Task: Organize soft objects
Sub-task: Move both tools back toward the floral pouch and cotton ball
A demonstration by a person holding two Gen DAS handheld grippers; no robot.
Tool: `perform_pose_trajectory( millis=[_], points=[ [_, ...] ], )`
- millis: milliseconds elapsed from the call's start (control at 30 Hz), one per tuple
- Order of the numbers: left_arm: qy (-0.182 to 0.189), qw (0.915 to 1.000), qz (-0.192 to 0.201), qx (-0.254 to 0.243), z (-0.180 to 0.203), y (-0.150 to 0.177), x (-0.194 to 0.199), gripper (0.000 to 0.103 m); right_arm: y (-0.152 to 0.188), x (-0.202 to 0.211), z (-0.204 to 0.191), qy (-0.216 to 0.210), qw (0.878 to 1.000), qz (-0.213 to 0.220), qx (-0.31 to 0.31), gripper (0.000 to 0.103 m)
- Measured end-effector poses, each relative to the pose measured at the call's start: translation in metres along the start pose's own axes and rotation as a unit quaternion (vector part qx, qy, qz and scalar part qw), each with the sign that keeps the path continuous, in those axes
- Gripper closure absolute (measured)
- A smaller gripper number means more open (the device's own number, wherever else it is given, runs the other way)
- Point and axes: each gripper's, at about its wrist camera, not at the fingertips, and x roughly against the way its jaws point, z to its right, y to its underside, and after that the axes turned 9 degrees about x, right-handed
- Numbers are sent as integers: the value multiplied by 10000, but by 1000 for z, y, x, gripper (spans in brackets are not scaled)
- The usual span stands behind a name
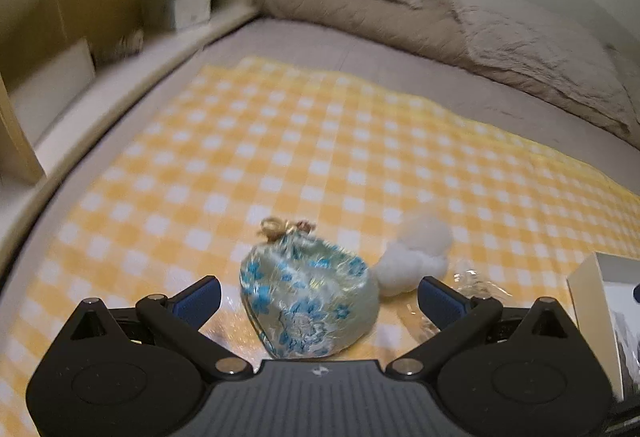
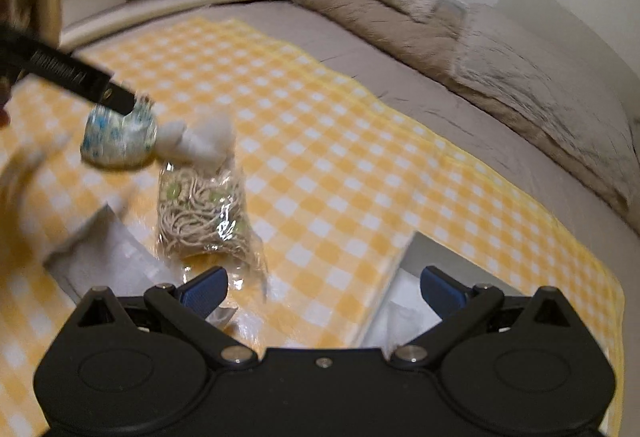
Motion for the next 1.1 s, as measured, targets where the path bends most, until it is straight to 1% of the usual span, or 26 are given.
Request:
perform_pose_trajectory(
  millis=[100,300,367,433,500,567,633,733,867,933,967,1033,1100],
  points=[
    [-44,9999,-89,60,0,4,-14,0,-3,-15,-10,-27,9989,-184,427,0],
    [-120,9995,-139,255,3,0,-33,0,1,-28,-24,-220,9959,-324,815,0],
    [-198,9993,-193,270,4,1,-37,0,4,-27,-31,-483,9931,-361,1001,0],
    [-325,9988,-341,119,6,2,-43,0,7,-22,-39,-849,9880,-410,1221,0],
    [-467,9982,-365,-13,5,4,-44,0,9,-15,-45,-1035,9843,-362,1380,0],
    [-498,9980,-398,-26,2,5,-43,0,7,-8,-47,-1318,9801,-399,1428,0],
    [-457,9978,-475,85,-4,5,-42,0,5,0,-47,-1556,9774,-410,1372,0],
    [-393,9976,-564,122,-10,6,-40,3,1,13,-43,-1662,9788,-287,1163,0],
    [-305,9978,-590,72,-17,3,-35,15,-4,20,-27,-1947,9800,-136,384,0],
    [-257,9978,-608,90,-20,2,-33,22,-6,21,-25,-2192,9757,-56,-41,0],
    [-232,9978,-617,97,-20,1,-32,24,-7,21,-27,-2324,9725,-53,-144,0],
    [-165,9979,-612,149,-20,0,-31,24,-10,20,-37,-2603,9654,-63,-145,0],
    [-141,9981,-582,173,-19,0,-32,22,-13,19,-51,-2787,9603,-77,-41,0]
  ],
)
